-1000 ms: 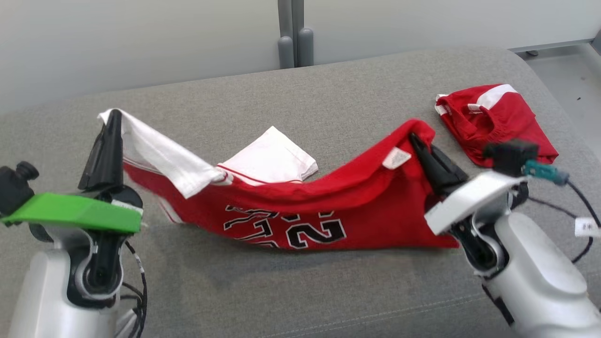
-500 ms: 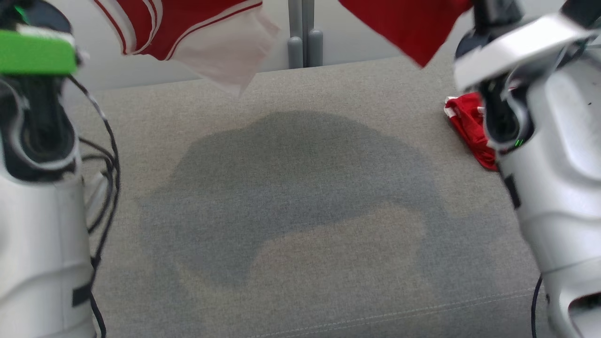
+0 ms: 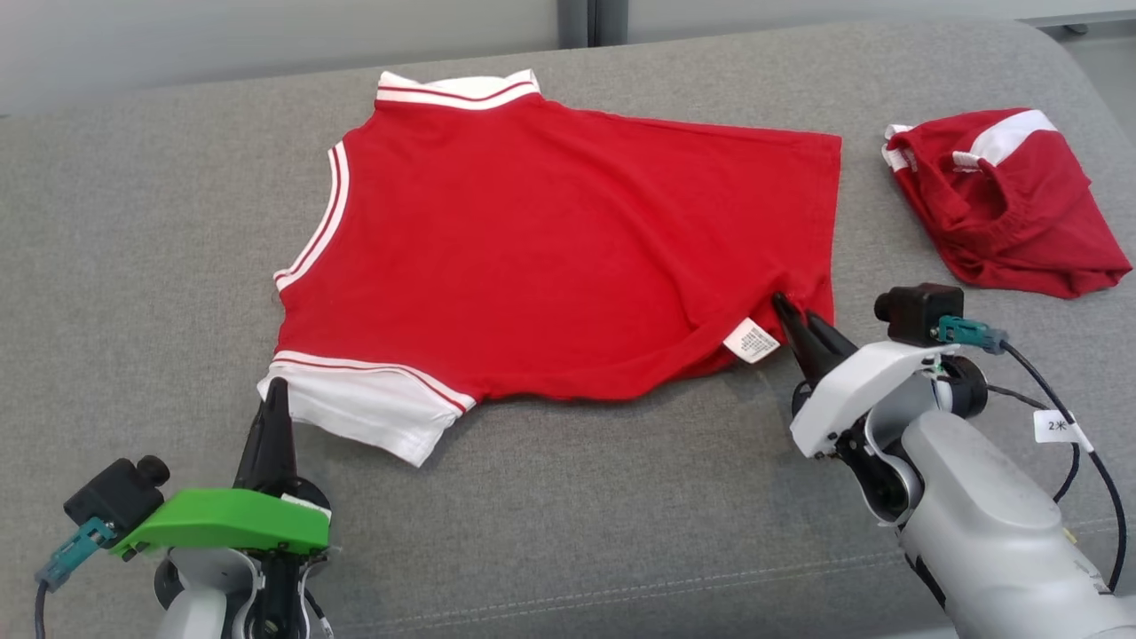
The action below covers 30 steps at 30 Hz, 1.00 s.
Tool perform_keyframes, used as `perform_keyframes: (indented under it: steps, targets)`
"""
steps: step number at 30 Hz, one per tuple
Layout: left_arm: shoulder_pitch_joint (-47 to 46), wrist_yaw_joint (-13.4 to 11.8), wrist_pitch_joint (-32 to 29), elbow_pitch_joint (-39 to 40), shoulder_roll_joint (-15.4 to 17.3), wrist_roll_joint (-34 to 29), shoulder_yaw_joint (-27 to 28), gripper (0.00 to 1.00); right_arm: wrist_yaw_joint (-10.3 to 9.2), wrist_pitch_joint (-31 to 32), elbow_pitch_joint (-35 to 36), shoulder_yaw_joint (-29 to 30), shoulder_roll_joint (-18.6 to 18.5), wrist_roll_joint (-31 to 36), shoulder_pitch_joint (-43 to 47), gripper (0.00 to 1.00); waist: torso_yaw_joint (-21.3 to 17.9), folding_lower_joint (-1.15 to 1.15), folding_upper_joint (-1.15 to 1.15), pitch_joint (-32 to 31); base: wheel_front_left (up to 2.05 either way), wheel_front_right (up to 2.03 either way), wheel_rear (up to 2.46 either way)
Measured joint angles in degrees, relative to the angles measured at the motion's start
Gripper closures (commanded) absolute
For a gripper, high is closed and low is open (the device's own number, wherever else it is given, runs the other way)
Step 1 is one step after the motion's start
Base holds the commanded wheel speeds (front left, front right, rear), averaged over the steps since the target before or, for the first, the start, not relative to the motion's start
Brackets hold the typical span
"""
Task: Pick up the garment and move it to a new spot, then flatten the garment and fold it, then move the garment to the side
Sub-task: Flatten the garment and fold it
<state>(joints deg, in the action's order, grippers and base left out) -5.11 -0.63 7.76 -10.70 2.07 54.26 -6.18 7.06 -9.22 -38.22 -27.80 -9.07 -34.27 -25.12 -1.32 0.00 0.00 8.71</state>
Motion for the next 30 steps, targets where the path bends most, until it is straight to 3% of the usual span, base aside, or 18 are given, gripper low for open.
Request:
perform_keyframes:
  steps: [7, 18, 20, 22, 27, 28, 30]
  targets:
    - [-0.01, 2.09, 3.85, -1.66, 0.19, 0.02, 0.37, 1.0, 0.02, -3.09, 0.26, -6.08, -1.52, 3.03, -2.84, 1.0, 1.42, 0.0, 0.0, 2.18, 0.0, 0.0, 0.0]
    - [0.07, 3.96, 4.98, -1.83, 0.25, -2.03, -1.38, 1.0, 0.05, -4.64, -0.85, -7.33, -3.54, 3.01, -0.71, 1.0, 0.36, 0.0, 0.0, 1.59, 0.0, 0.0, 0.0]
    - [0.18, 4.14, 5.24, -1.85, 0.25, -2.24, -1.38, 1.0, 0.07, -4.71, -0.83, -7.76, -3.53, 3.03, -0.29, 0.88, -0.13, 0.0, 0.0, 1.45, 0.0, 0.0, 0.0]
    - [0.24, 4.15, 5.48, -1.85, 0.26, -2.43, -1.46, 1.0, 0.07, -4.95, -0.88, -7.88, -3.55, 3.04, 0.16, 0.84, -0.62, 0.0, 0.0, 1.26, 0.0, 0.0, 0.0]
    - [1.04, 4.22, 5.57, -1.83, 0.27, -3.15, -1.86, 1.0, 0.07, -5.06, -0.71, -7.34, -3.8, 3.18, 1.66, 0.49, -1.21, 0.0, 0.0, 0.81, 0.0, 0.0, 0.0]
    - [1.24, 4.22, 5.78, -1.82, 0.27, -3.22, -1.78, 1.0, 0.07, -5.06, -0.2, -6.88, -3.76, 3.43, 1.95, 0.3, -1.26, 0.0, 0.0, 0.76, 0.0, 0.0, 0.0]
    - [1.73, 4.22, 5.99, -1.83, 0.27, -3.43, -1.52, 1.0, 0.07, -5.09, 1.29, -5.9, -3.74, 3.9, 2.35, 0.15, -1.37, 0.0, 0.0, 0.63, 0.0, 0.0, 0.0]
